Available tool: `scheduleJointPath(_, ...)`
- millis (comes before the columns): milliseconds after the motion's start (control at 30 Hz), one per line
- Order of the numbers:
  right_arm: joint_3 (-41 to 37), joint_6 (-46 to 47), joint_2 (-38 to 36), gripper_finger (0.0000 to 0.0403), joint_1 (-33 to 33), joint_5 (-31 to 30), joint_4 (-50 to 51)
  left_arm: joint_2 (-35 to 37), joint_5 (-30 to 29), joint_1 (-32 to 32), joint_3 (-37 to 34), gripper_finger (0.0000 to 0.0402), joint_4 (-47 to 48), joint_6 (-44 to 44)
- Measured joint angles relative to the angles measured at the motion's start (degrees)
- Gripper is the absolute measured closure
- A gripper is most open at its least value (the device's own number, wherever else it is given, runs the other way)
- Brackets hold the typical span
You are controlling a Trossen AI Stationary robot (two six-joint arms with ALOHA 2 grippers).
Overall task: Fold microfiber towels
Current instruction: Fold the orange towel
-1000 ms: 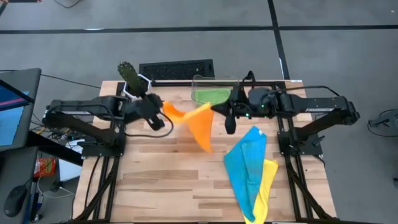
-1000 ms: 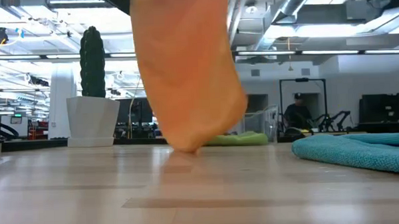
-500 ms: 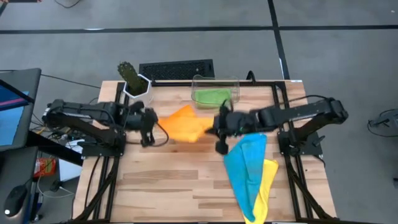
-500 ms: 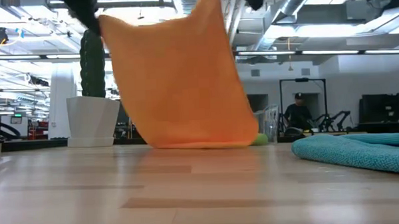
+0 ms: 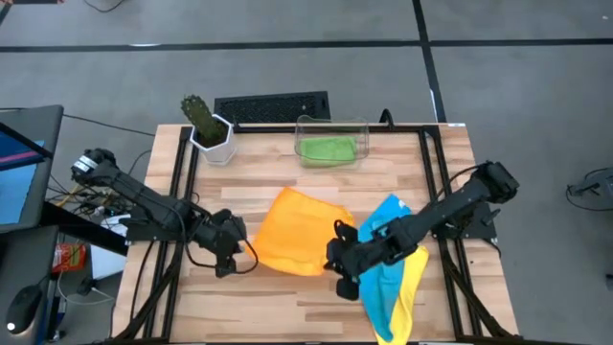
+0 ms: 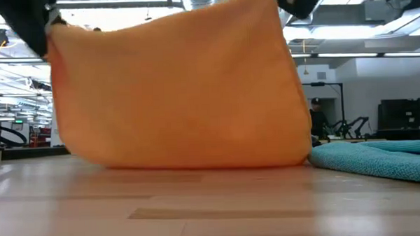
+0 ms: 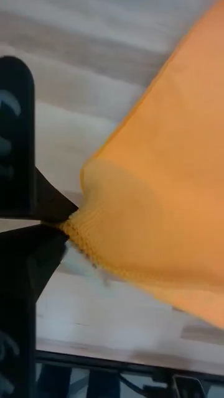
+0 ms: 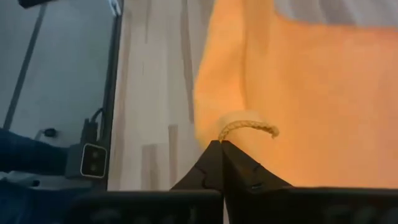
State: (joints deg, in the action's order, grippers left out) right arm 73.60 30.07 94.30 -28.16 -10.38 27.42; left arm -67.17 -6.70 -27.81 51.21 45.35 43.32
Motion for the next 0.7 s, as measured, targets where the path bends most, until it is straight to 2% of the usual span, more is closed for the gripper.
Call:
scheduleJointPath(133,0.0,4.2,2.6,0.037,-1.3,0.0,-0.4,0.0,-0.2,-1.2,-2.1,0.0401,-0.3,3.1)
scheduleJointPath(433,-0.1,10.9,6.2,0.0383,-3.0,-0.2,1.1,-0.6,-3.1,-1.2,-4.8,0.0401,-7.5,2.5)
scheduleJointPath(700,0.0,13.2,7.2,0.0321,-4.6,1.1,0.0,-4.0,-2.1,-1.8,-4.9,0.0401,-12.9,3.1)
